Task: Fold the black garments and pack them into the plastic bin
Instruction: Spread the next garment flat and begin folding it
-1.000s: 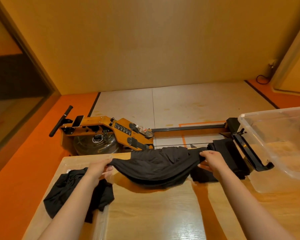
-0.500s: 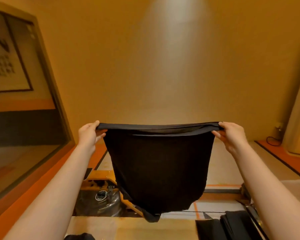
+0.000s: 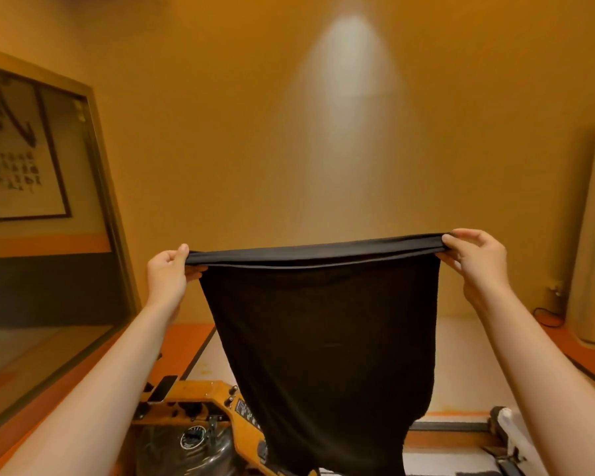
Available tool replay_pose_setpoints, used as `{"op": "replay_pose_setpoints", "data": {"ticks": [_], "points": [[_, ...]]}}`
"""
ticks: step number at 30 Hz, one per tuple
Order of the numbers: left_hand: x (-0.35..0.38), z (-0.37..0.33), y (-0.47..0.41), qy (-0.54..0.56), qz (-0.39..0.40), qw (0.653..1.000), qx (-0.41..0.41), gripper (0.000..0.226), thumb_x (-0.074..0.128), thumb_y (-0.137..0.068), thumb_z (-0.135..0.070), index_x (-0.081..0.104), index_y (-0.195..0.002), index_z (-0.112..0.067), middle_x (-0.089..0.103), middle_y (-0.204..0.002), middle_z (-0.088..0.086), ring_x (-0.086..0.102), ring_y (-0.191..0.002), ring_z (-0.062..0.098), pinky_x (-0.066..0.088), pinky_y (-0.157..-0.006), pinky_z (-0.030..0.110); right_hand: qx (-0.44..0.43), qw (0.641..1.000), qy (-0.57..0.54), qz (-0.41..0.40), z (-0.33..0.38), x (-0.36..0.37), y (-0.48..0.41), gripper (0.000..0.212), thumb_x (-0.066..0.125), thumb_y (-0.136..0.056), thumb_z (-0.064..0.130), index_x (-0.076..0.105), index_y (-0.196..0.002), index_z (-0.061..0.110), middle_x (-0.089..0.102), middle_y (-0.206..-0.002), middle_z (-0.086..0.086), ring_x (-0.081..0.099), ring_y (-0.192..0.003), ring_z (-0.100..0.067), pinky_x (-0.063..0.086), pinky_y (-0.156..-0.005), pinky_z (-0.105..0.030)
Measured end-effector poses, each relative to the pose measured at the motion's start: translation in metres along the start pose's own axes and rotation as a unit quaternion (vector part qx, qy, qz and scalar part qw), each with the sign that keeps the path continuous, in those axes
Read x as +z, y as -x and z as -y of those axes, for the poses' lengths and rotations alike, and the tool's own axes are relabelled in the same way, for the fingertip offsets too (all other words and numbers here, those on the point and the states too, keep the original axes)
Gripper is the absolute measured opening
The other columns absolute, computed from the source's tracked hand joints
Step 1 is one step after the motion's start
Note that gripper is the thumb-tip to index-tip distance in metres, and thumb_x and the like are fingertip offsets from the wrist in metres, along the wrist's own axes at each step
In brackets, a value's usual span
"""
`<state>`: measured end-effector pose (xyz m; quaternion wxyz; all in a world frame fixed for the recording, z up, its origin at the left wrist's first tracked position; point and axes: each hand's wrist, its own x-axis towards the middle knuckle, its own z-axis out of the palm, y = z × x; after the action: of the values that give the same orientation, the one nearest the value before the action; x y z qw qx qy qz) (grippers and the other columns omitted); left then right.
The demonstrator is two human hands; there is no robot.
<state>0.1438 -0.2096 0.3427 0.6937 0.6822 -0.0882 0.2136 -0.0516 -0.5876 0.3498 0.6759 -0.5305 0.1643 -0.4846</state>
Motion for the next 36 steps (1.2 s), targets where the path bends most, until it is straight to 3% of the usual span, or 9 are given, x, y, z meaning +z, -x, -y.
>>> {"op": "replay_pose_setpoints", "data": {"ticks": [8,10,12,16,19,22,27,32,36], "points": [[0.023,0.049,0.006,-0.044,0.053,0.993,-0.098,0.029,0.045,-0.102,-0.021,0.061,-0.092,0.001,0.061,-0.089,0.014,0.062,-0.089,0.03,0.052,-0.05,0.017,0.071,0.996,0.049,-0.005,-0.066,0.003,0.002,0.014,0.056,-0.095,0.005,0.064,-0.106,0.005,0.062,-0.1,-0.007,0.062,-0.088,-0.017,0.055,-0.059,-0.013],[0.028,0.058,0.006,-0.05,0.052,0.992,-0.101,0.03,0.046,-0.102,-0.022,0.061,-0.09,0.0,0.061,-0.088,0.014,0.063,-0.087,0.028,0.057,-0.063,0.025,0.081,0.996,0.04,-0.012,-0.081,0.002,0.003,0.015,0.054,-0.096,0.007,0.064,-0.108,0.005,0.062,-0.097,-0.005,0.062,-0.084,-0.013,0.055,-0.06,-0.013],[0.034,0.061,0.005,-0.052,0.051,0.993,-0.095,0.029,0.047,-0.101,-0.022,0.063,-0.093,0.001,0.061,-0.091,0.015,0.062,-0.086,0.025,0.056,-0.07,0.031,0.079,0.996,0.036,-0.015,-0.088,0.002,0.003,0.015,0.053,-0.097,0.007,0.064,-0.107,0.004,0.063,-0.095,-0.004,0.062,-0.082,-0.011,0.055,-0.062,-0.013],[0.036,0.063,-0.002,-0.042,0.047,0.995,-0.083,0.026,0.051,-0.1,-0.018,0.065,-0.1,0.004,0.063,-0.098,0.013,0.062,-0.096,0.027,0.048,-0.058,0.018,0.057,0.996,0.061,0.003,-0.085,0.012,0.0,0.018,0.053,-0.095,0.0,0.064,-0.109,0.003,0.064,-0.102,-0.009,0.062,-0.09,-0.018,0.056,-0.073,-0.021],[0.028,0.051,-0.011,-0.01,0.033,0.997,-0.073,0.019,0.052,-0.099,-0.016,0.065,-0.099,-0.002,0.064,-0.108,0.012,0.062,-0.1,0.024,0.053,-0.071,0.025,0.005,0.997,0.072,0.027,-0.07,0.019,0.0,0.018,0.054,-0.095,0.002,0.065,-0.109,0.002,0.066,-0.095,-0.003,0.063,-0.087,-0.012,0.056,-0.072,-0.015],[0.01,0.033,-0.011,0.044,0.026,0.997,-0.056,0.015,0.052,-0.098,-0.012,0.062,-0.105,-0.004,0.064,-0.1,0.007,0.062,-0.09,0.015,0.053,-0.079,0.027,-0.035,0.999,0.026,0.027,-0.051,0.017,0.004,0.014,0.055,-0.096,0.007,0.068,-0.1,0.01,0.067,-0.097,-0.003,0.065,-0.091,-0.013,0.055,-0.073,-0.015],[-0.018,0.042,0.023,0.039,0.013,0.999,-0.015,0.01,0.052,-0.097,-0.011,0.061,-0.099,-0.006,0.058,-0.085,-0.002,0.054,-0.08,0.005,0.047,-0.062,0.01,-0.029,0.999,-0.006,0.014,-0.048,-0.001,0.043,0.022,0.056,-0.093,0.0,0.065,-0.1,0.019,0.068,-0.093,-0.001,0.067,-0.088,-0.007,0.055,-0.074,-0.016],[-0.056,0.11,0.079,0.022,0.025,0.996,-0.086,0.013,0.053,-0.097,-0.014,0.062,-0.102,-0.006,0.06,-0.088,-0.001,0.057,-0.089,0.015,0.047,-0.082,0.029,0.035,0.999,0.021,-0.018,-0.095,-0.047,0.116,0.024,0.055,-0.093,0.0,0.062,-0.113,0.009,0.067,-0.096,-0.002,0.066,-0.088,-0.006,0.054,-0.07,-0.012],[-0.093,0.161,0.139,-0.004,0.001,0.984,-0.177,0.012,0.058,-0.095,-0.016,0.065,-0.103,-0.009,0.065,-0.092,0.002,0.061,-0.097,0.026,0.052,-0.088,0.037,0.094,0.992,0.084,-0.02,-0.136,-0.1,0.175,0.021,0.057,-0.092,0.006,0.066,-0.105,0.018,0.067,-0.105,-0.004,0.064,-0.099,-0.015,0.056,-0.079,-0.018]]}}
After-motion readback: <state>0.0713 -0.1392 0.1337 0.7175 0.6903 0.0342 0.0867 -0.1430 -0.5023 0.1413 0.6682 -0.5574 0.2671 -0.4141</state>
